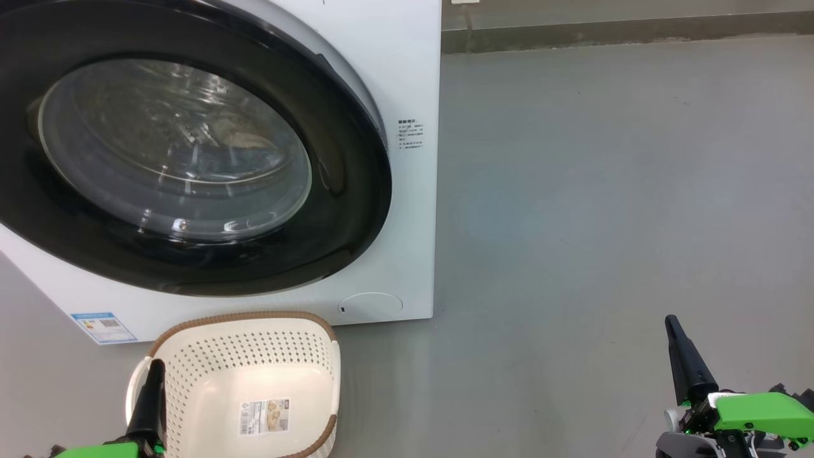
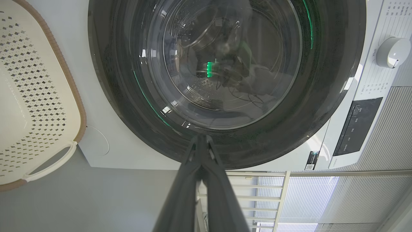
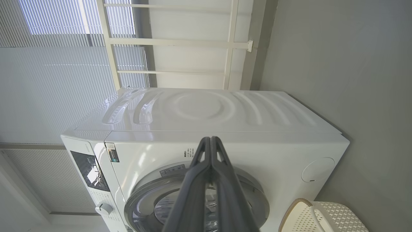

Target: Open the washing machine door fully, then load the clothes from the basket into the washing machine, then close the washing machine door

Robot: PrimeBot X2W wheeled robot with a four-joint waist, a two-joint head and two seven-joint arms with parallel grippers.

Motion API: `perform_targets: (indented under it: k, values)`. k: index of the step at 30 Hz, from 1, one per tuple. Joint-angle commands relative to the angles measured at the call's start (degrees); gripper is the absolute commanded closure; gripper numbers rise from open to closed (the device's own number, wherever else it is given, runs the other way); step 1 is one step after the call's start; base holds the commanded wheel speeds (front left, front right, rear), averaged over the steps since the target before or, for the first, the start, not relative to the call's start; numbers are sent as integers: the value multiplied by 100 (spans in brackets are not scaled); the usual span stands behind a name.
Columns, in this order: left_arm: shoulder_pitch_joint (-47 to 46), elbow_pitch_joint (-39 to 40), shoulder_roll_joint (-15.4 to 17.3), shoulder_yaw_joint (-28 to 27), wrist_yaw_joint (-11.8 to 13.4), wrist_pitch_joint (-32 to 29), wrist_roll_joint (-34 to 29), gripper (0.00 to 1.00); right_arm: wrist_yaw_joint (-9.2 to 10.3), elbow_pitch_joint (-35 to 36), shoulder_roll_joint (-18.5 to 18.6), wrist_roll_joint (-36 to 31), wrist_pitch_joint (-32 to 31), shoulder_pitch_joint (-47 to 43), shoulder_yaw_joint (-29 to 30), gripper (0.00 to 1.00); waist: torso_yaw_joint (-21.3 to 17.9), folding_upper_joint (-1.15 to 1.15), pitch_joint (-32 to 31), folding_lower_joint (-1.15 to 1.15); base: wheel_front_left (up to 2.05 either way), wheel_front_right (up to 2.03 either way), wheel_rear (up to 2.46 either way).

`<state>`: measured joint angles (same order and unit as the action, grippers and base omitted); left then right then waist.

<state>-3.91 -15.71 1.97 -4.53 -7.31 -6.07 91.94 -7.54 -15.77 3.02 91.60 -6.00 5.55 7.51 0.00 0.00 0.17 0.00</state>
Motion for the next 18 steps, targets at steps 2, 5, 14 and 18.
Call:
perform_targets:
  k: [2, 5, 14, 18]
  values:
    - [-229, 163, 93, -201, -18, -44, 20, 100, 5, 176, 1, 69, -36, 62, -114, 100, 0, 0, 0, 0, 0, 0, 0]
    - [-229, 163, 93, -202, -18, -44, 20, 100, 5, 175, 0, 68, -37, 62, -113, 100, 0, 0, 0, 0, 0, 0, 0]
    - [-229, 164, 93, -202, -18, -44, 20, 100, 5, 175, -2, 66, -39, 63, -110, 100, 0, 0, 0, 0, 0, 0, 0]
    - [-229, 164, 93, -202, -18, -45, 19, 100, 5, 175, -2, 65, -40, 63, -109, 100, 0, 0, 0, 0, 0, 0, 0]
